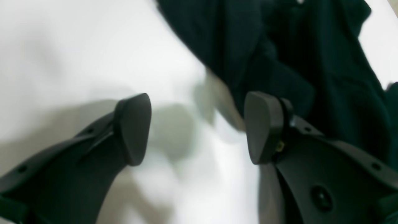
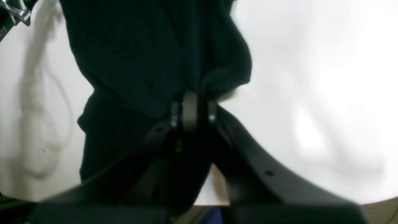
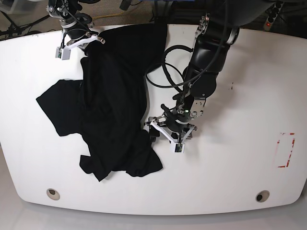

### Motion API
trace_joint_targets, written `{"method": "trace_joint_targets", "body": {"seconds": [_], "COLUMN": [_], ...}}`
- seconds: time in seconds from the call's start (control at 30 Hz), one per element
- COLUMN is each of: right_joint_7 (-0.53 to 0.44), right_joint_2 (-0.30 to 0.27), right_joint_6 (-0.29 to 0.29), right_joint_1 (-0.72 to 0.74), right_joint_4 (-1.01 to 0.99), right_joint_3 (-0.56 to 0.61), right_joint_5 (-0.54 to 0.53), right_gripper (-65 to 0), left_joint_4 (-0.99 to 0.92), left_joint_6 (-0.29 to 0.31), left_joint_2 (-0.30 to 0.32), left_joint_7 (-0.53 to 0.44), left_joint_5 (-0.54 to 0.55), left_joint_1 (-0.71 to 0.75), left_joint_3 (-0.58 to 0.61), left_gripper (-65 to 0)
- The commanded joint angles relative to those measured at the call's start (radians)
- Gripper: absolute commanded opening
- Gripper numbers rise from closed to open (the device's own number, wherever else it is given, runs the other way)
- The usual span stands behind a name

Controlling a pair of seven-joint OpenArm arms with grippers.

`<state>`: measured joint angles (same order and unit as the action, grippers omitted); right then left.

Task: Fold the T-shirt properly

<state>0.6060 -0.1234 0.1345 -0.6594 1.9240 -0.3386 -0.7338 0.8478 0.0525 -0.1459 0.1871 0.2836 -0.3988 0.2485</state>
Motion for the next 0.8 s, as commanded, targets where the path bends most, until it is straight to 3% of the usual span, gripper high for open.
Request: {"method": "trace_joint_targets", "body": {"seconds": [0.0,0.27,0.37,0.5,0.77], "right_joint_7": [-0.021,-0.021,-0.021,-0.021,-0.021], "right_joint_2": [-0.022,-0.025,-0.025,-0.025,-0.026], "right_joint_6": [0.011,0.012,0.012,0.012,0.012], "right_joint_1": [-0.004,-0.003,-0.003,-0.003,-0.003], "right_joint_4": [0.016,0.015,0.015,0.015,0.015], "right_joint_3": [-0.004,-0.004,-0.004,-0.004,-0.004], "right_joint_5": [-0.011,-0.011,-0.011,-0.011,-0.011], "right_gripper": [-65.0,-65.0,-65.0,-65.0,-65.0], "left_joint_4": [-0.034,-0.201,-0.243,-0.262,-0.266], "left_joint_6": [0.008,0.008,0.008,0.008,0.008], "left_joint_2": [-0.011,-0.011,-0.011,-0.011,-0.011], "left_joint_7": [-0.021,-0.165,-0.179,-0.18,-0.18], "left_joint_5": [0.047,0.217,0.303,0.395,0.429], "left_joint_1": [-0.039,-0.088,-0.11,-0.128,-0.13], "left_joint_3": [0.018,0.137,0.186,0.251,0.269], "left_gripper": [-21.5,-21.7,-21.8,-27.9,-63.7]}}
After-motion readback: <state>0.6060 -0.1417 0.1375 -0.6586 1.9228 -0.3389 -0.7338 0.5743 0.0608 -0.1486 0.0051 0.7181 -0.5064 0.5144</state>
